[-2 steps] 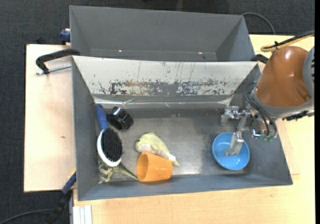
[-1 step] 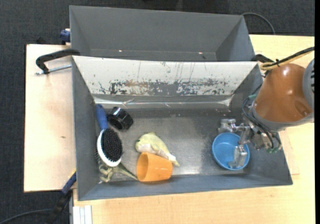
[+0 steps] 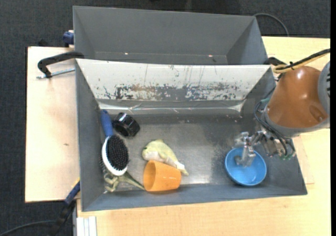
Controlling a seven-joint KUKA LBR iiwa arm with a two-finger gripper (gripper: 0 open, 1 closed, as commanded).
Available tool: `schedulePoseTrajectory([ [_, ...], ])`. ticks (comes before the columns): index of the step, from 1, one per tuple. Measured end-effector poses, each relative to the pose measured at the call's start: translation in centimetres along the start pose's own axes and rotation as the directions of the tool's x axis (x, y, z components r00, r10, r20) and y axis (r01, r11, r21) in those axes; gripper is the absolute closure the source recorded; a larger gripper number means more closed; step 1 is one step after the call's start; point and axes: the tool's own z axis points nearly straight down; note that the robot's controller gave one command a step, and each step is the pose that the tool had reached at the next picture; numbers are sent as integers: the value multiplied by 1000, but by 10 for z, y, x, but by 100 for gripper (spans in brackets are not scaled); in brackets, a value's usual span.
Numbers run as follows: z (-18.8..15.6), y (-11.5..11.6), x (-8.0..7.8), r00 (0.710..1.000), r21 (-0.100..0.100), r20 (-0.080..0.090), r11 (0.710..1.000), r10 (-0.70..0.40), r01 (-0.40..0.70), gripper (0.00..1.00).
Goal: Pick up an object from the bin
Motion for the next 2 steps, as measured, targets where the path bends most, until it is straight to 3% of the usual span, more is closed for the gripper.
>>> schedulePoseTrajectory([
  [1, -100, 1, 9, 900, 6, 6, 900, -436, 436, 100],
  [2, -209, 9, 10, 899, 10, 10, 899, -437, 437, 100],
])
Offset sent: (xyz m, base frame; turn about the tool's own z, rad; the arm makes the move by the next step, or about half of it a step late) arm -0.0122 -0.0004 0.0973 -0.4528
